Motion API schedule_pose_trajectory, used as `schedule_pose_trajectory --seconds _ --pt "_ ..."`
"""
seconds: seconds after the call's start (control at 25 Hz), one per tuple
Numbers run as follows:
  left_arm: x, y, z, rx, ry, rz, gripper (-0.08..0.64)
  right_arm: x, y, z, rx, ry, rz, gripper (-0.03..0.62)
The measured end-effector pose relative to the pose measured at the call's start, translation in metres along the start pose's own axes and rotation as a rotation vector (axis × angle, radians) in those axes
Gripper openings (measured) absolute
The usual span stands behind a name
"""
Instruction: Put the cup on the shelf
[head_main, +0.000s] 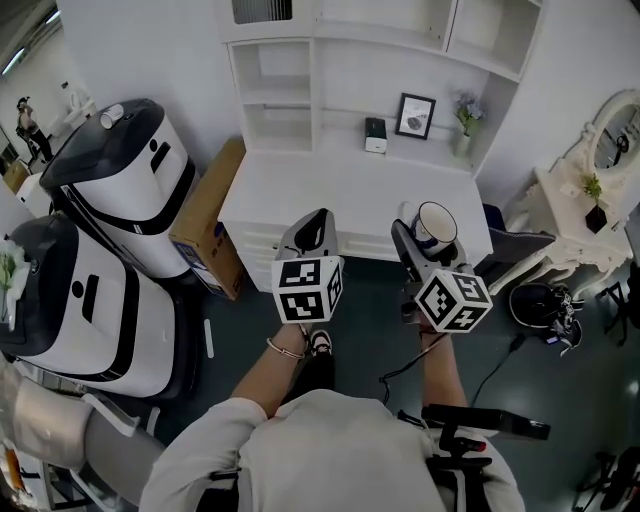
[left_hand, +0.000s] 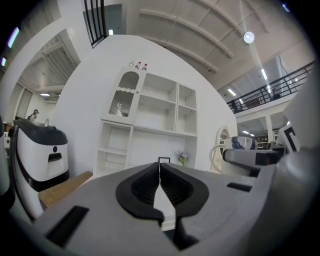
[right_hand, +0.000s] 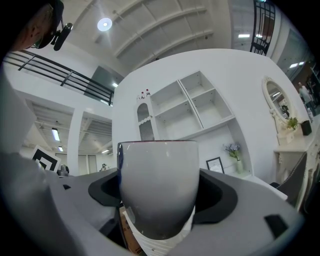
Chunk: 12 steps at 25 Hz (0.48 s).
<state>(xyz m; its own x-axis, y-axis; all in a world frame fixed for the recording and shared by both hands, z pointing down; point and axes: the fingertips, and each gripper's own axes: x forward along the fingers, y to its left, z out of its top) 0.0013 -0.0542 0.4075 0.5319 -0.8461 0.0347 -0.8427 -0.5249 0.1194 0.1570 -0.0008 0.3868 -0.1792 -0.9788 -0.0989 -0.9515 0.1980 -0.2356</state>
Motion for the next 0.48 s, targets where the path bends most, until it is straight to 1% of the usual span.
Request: schedule_pose_trajectory --seconds 0.24,0.48 --pt "0.044 0.022 0.010 -0.015 -0.022 0.006 0.012 0.042 -0.011 0.000 -0.023 0.003 0.012 0.393" --pt "0.092 0.028 0.022 -0.009 -0.030 -0.024 0.012 0.083 -0.029 0.012 -0.037 -0.010 0.003 0.394"
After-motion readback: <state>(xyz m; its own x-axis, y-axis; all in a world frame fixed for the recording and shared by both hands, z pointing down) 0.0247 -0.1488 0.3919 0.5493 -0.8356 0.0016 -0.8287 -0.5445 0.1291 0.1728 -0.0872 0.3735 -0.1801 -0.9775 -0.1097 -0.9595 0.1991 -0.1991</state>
